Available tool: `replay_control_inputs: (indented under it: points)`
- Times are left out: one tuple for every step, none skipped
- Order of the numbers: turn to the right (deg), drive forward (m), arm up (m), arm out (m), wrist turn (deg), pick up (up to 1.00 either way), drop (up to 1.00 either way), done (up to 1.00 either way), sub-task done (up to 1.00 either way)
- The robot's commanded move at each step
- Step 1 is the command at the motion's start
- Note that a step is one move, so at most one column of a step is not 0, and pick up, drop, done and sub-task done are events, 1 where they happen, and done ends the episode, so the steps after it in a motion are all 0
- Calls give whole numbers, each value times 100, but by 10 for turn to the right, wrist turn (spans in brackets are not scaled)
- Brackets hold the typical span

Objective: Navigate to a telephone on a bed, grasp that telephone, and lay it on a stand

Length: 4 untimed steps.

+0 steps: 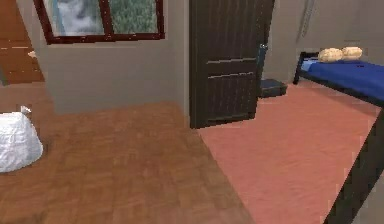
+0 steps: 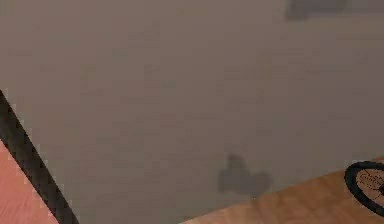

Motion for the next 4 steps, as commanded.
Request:
replay_control_inputs:
  points:
    - [0, 65, 0, 0, 0, 0, 0, 0, 0]
    - [450, 0, 0, 0, 0, 0, 0, 0, 0]
    - [90, 0, 0, 0, 0, 0, 0, 0, 0]
    - [0, 100, 0, 0, 0, 0, 0, 0, 0]
